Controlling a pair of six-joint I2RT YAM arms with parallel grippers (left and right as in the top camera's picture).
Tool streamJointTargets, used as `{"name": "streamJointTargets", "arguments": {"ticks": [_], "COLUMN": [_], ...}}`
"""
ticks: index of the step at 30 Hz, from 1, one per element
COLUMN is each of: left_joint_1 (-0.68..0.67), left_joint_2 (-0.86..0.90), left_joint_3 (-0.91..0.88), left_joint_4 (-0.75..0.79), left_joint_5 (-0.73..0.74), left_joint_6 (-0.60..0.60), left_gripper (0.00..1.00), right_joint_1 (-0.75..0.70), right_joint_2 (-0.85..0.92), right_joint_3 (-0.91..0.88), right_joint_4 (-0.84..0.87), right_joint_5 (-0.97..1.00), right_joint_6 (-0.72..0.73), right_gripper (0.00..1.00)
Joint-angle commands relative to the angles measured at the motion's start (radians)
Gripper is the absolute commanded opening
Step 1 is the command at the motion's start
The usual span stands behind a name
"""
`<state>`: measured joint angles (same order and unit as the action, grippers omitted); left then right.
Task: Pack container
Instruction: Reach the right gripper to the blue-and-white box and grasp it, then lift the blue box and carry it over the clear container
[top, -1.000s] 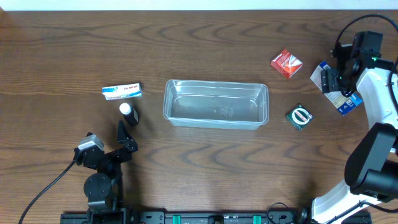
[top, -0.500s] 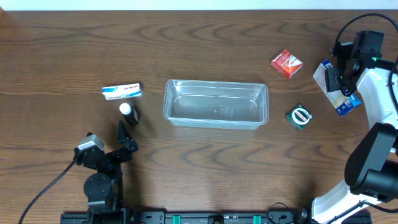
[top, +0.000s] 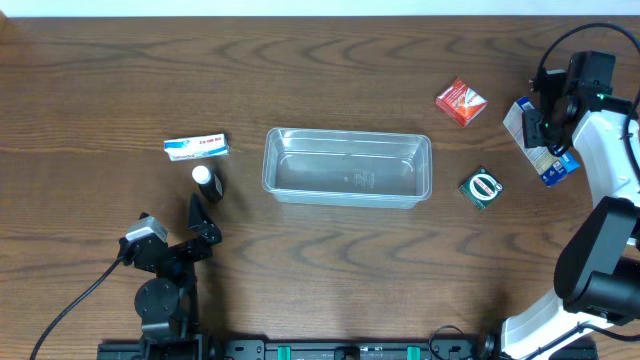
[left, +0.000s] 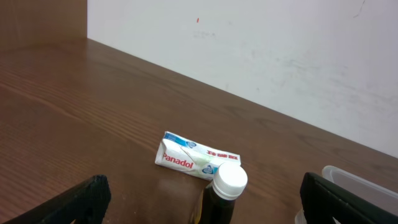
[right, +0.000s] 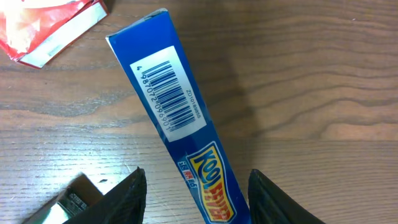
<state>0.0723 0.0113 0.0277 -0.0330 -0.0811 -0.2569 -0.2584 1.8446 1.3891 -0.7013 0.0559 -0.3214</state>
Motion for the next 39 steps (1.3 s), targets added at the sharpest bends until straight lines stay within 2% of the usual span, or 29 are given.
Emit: {"name": "streamJointTargets", "arguments": {"ticks": [1, 5, 7, 11, 13, 14, 20, 23, 30, 34, 39], "left_joint_1": [0.006, 0.006, 0.006, 0.006, 0.006, 0.006, 0.006, 0.006, 0.006, 0.006, 0.006], "left_joint_2": [-0.001, -0.001, -0.001, -0.001, -0.001, -0.001, -0.001, -0.001, -0.001, -0.001, -0.001], "left_joint_3": [-0.024, -0.024, -0.024, -0.024, -0.024, -0.024, -0.024, -0.024, -0.024, -0.024, -0.024], "left_joint_4": [-0.033, -0.033, -0.033, -0.033, -0.033, -0.033, -0.033, -0.033, -0.033, -0.033, -0.033], "left_joint_5": [-0.008, -0.008, -0.008, -0.008, -0.008, -0.008, -0.008, -0.008, -0.008, -0.008, -0.008], "left_joint_6": [0.016, 0.016, 0.016, 0.016, 0.016, 0.016, 0.016, 0.016, 0.016, 0.016, 0.016], "left_gripper": [0.98, 0.98, 0.98, 0.98, 0.98, 0.98, 0.98, 0.98, 0.98, 0.98, 0.98], "right_joint_1": [-0.005, -0.005, -0.005, -0.005, -0.005, -0.005, 0.012, 0.060, 0.241, 0.389, 0.574], "right_joint_2": [0.008, 0.008, 0.008, 0.007, 0.006, 0.003, -0.048, -0.111, -0.264, -0.346, -0.370], "right_joint_3": [-0.030, -0.063, -0.064, -0.063, -0.063, -0.062, -0.034, 0.042, 0.171, 0.177, 0.175], "right_joint_4": [0.003, 0.018, 0.018, 0.017, 0.014, 0.012, -0.001, -0.059, -0.133, -0.136, -0.209], "right_joint_5": [-0.022, -0.019, -0.018, -0.002, 0.016, 0.022, 0.019, 0.005, -0.149, -0.235, -0.243], "right_joint_6": [0.022, 0.021, 0.021, 0.021, 0.021, 0.021, 0.071, 0.043, -0.201, -0.394, -0.566], "right_gripper": [0.51, 0.51, 0.47, 0.20, 0.04, 0.01, 0.01, 0.01, 0.01, 0.01, 0.01]}}
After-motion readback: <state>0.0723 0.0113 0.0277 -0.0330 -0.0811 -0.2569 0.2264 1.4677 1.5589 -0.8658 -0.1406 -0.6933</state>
